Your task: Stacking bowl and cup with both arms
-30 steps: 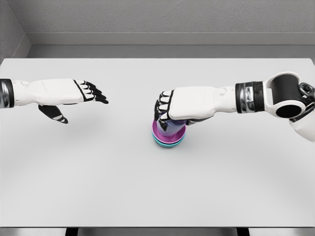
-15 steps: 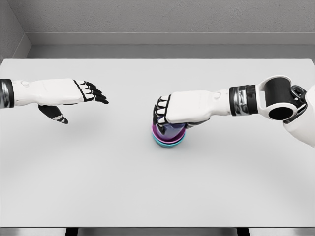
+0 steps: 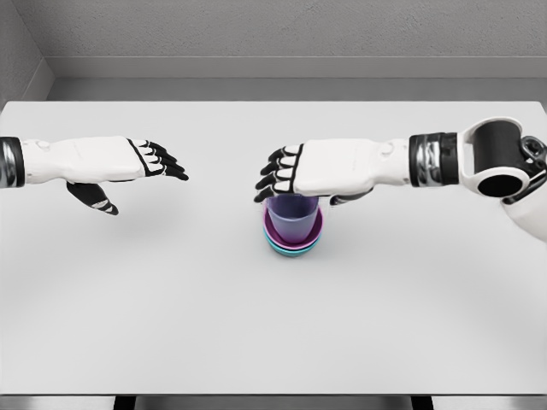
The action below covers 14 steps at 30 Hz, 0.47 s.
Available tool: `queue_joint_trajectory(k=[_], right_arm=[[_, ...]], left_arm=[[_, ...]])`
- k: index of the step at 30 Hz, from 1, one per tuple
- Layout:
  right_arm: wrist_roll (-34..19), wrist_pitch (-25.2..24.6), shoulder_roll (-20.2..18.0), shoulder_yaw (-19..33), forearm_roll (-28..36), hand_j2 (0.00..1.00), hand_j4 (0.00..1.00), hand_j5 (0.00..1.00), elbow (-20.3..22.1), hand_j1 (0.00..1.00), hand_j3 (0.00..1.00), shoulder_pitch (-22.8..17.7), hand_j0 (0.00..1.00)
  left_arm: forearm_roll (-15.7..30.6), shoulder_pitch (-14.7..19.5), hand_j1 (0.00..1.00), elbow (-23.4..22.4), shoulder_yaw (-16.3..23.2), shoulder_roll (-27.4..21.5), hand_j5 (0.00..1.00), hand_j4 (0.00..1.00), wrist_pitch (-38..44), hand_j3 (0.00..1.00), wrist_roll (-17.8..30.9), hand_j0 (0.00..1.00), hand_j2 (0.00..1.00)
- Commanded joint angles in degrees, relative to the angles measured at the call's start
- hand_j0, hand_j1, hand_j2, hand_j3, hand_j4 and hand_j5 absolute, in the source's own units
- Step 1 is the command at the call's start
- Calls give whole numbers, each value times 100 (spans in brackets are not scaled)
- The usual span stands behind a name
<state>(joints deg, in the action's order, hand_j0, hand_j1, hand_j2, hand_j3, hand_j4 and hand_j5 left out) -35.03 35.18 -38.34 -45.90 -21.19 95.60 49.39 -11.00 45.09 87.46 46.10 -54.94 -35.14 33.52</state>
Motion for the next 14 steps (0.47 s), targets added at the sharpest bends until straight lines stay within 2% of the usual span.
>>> queue_joint_trajectory(k=[1,3,4,5,6,8,9,10,14], right_arm=[[3,-18,2,581,62,100,100,100,73,100,100,0,100],[3,-18,-68,1012,71,100,100,100,29,100,100,-79,100],[3,-18,-340,1381,273,100,100,100,-243,100,100,-219,100],[3,-18,-472,1435,335,100,100,100,-480,100,100,-308,100],[3,-18,-490,1417,326,100,100,100,-1323,100,100,-387,100],[3,-18,-473,1426,326,100,100,100,-2554,100,100,-448,100],[3,-18,-473,1435,326,100,100,100,-2801,100,100,-448,100],[3,-18,-481,1426,326,100,100,100,-2827,100,100,-448,100],[3,-18,-473,1426,326,100,100,100,-2784,100,100,-422,100]], left_arm=[[28,0,100,-1,-5,-8,100,100,14,100,5,100,100],[28,0,100,-1,-5,-8,100,100,14,100,-3,100,100],[28,0,100,-1,-5,9,100,100,14,100,-3,100,100],[28,0,100,-1,-5,27,100,100,14,100,-3,100,100],[28,-9,100,-18,-5,36,100,100,14,100,-3,100,100],[28,-17,100,-44,4,45,100,100,14,100,-3,100,100],[28,-79,100,-167,13,45,100,100,14,100,-3,100,100],[28,-97,100,-352,4,62,100,100,14,100,-3,100,100],[28,-105,100,-379,4,62,100,100,14,100,-3,100,100]])
